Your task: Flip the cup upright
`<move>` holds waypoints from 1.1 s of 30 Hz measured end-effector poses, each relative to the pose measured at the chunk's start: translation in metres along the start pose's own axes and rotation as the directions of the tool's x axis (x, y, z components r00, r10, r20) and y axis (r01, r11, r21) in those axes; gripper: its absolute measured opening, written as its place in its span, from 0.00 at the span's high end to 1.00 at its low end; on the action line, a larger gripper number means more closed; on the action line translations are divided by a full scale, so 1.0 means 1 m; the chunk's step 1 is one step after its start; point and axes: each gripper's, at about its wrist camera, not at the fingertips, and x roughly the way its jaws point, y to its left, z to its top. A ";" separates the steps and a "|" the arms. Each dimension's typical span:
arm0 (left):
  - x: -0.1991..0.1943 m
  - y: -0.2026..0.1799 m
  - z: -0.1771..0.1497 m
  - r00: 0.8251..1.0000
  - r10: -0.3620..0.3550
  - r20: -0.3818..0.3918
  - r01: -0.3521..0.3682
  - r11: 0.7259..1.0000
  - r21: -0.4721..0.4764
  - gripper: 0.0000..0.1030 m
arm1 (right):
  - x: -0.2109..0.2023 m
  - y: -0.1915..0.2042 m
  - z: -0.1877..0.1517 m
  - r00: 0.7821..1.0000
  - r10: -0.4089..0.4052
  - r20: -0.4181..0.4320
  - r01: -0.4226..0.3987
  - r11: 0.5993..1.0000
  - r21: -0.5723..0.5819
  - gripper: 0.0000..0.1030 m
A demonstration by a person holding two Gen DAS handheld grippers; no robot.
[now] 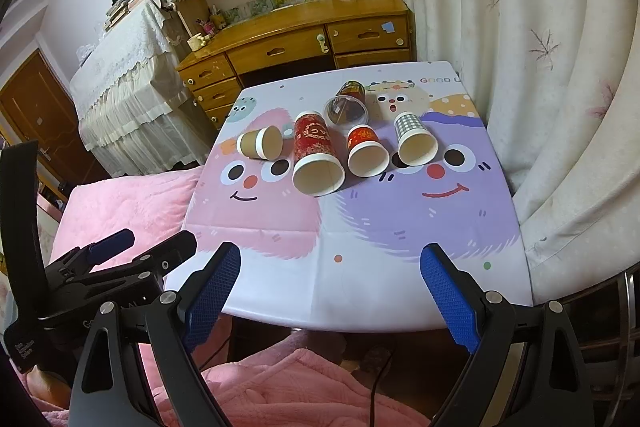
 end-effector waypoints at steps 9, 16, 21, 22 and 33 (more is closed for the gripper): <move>-0.001 0.001 0.000 1.000 0.001 0.000 -0.001 1.000 -0.001 0.06 | 0.005 -0.003 0.002 1.000 0.003 -0.006 -0.003 1.000 0.004 0.10; -0.001 0.003 0.000 1.000 0.009 -0.003 -0.009 1.000 -0.018 0.06 | 0.018 -0.003 -0.010 0.999 0.029 -0.041 -0.029 0.999 0.015 0.10; -0.004 0.010 -0.001 1.000 0.010 0.005 -0.010 0.999 -0.049 0.06 | 0.016 -0.009 -0.011 0.999 0.029 -0.045 -0.027 0.999 0.034 0.10; -0.005 0.009 -0.002 1.000 0.011 0.007 -0.011 0.999 -0.053 0.06 | 0.013 -0.011 -0.009 0.999 0.026 -0.038 -0.025 0.999 0.031 0.10; -0.016 0.008 0.002 0.999 0.013 0.029 -0.011 0.998 -0.063 0.06 | -0.006 -0.015 -0.001 0.999 0.025 0.022 -0.025 1.000 0.006 0.10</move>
